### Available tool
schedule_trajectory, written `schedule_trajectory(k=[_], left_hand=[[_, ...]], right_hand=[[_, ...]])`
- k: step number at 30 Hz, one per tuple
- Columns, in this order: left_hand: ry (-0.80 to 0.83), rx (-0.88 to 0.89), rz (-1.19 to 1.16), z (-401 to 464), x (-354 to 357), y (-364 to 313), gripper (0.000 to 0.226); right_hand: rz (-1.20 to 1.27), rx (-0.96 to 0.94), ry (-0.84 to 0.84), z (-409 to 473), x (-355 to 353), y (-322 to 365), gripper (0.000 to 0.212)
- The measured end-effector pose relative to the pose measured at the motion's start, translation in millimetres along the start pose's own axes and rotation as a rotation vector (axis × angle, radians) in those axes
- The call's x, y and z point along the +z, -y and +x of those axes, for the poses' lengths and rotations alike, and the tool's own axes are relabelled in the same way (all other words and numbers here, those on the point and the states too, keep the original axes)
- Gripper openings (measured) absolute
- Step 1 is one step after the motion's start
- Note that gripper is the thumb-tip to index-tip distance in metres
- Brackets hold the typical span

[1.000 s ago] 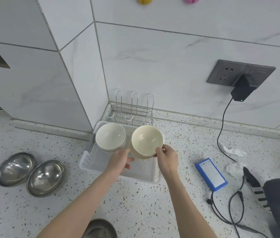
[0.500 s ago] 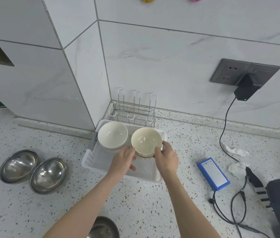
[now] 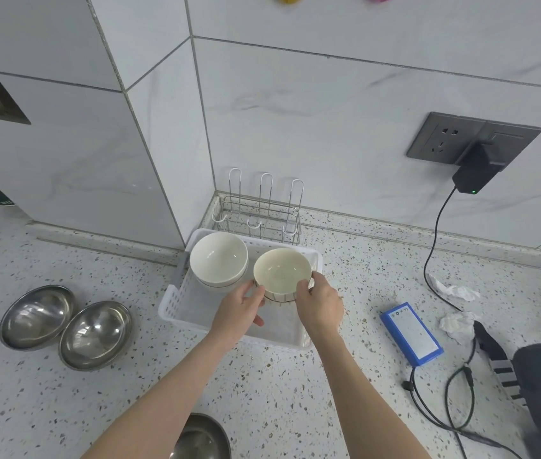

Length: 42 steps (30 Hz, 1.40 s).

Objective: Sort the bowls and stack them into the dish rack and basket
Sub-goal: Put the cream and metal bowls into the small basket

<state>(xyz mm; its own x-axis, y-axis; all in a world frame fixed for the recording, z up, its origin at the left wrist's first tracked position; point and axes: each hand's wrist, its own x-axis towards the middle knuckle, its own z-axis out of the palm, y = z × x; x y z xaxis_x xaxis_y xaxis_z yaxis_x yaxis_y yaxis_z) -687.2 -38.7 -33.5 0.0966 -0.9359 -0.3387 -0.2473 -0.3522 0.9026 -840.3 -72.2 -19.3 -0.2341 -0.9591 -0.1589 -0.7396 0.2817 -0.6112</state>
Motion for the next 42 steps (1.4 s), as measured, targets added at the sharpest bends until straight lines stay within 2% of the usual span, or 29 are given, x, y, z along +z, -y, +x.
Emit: schedule_trajectory(k=[7, 12, 15, 18, 24, 36, 39, 42], left_hand=[[0.008, 0.001, 0.047, 0, 1, -1, 0.029], [0.000, -0.015, 0.032, 1, 1, 0, 0.041], [-0.007, -0.020, 0.018, 0, 1, -1, 0.038], [-0.015, -0.037, 0.028, 1, 2, -2, 0.045], [0.006, -0.048, 0.055, 0, 2, -3, 0.052], [0.138, -0.069, 0.019, -4, -1, -9, 0.058], [0.111, -0.100, 0.019, -4, -1, -10, 0.066], [-0.005, -0.107, 0.009, -7, -3, -11, 0.054]], right_hand=[[-0.142, -0.014, 0.042, 2, -1, 2, 0.029], [-0.253, -0.031, 0.096, 4, -6, 5, 0.036], [-0.245, -0.012, 0.127, 1, -11, 7, 0.042], [-0.234, 0.007, 0.156, -7, -12, 8, 0.045], [0.078, 0.066, 0.247, -20, -10, 11, 0.042], [0.235, 0.069, 0.282, -22, -11, 7, 0.046], [0.255, 0.075, 0.299, -25, -14, 6, 0.046], [0.298, 0.065, 0.268, -34, -18, 5, 0.052]])
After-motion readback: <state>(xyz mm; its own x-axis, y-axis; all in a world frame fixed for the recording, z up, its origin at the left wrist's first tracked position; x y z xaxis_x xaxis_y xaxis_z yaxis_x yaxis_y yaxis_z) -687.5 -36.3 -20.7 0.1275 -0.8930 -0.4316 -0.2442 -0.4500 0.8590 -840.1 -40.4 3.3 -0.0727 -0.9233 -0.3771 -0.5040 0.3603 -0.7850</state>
